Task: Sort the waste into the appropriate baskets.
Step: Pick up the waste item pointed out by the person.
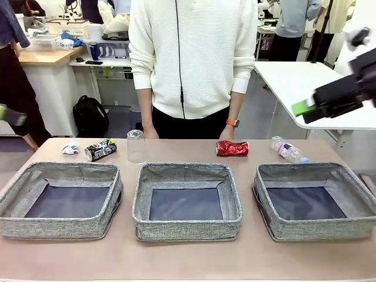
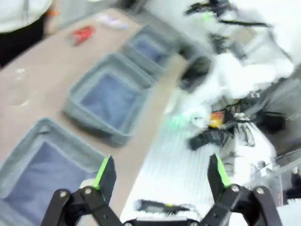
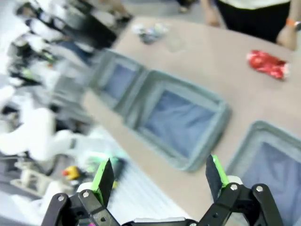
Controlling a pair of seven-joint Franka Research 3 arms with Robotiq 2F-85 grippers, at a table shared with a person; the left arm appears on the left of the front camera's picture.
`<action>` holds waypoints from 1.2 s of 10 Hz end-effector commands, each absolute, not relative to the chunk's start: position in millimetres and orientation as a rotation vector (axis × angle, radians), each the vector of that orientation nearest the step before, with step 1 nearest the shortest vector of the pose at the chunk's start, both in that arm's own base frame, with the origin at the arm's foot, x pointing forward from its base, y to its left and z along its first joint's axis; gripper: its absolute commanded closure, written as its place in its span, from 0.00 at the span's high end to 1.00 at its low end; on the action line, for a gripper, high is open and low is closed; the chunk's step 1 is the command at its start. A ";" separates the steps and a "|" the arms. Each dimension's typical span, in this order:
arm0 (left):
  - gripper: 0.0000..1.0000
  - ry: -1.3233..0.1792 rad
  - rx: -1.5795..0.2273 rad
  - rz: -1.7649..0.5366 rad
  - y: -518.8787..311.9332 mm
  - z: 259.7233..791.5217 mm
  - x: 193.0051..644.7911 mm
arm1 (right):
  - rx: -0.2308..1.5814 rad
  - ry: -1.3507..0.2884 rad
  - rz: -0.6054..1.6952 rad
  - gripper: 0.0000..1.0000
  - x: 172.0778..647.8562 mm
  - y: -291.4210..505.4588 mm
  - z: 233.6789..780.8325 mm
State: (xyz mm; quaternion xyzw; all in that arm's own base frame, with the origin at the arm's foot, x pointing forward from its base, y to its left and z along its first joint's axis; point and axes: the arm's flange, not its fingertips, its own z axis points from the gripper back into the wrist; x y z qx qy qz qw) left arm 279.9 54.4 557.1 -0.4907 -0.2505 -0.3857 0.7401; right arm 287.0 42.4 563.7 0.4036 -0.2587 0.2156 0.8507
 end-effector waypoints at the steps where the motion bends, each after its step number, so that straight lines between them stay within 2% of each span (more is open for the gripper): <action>1: 1.00 -0.455 -1.576 -0.660 90.6 540.7 278.0 | 1.227 -0.578 0.345 1.00 259.6 -10.1 518.7; 2: 1.00 -0.524 -1.628 -0.585 103.6 531.6 273.5 | 1.298 -0.688 0.312 1.00 256.7 -23.4 512.0; 4: 1.00 -0.490 -1.603 -0.482 98.3 527.1 272.9 | 1.265 -0.693 0.180 1.00 260.8 -24.9 512.0; 5: 1.00 -0.572 -1.573 -0.671 117.5 533.9 259.7 | 1.268 -0.662 0.278 1.00 286.1 -48.5 561.0; 12: 1.00 -0.572 -1.573 -0.671 117.5 533.9 259.7 | 1.268 -0.662 0.278 1.00 286.1 -48.5 561.0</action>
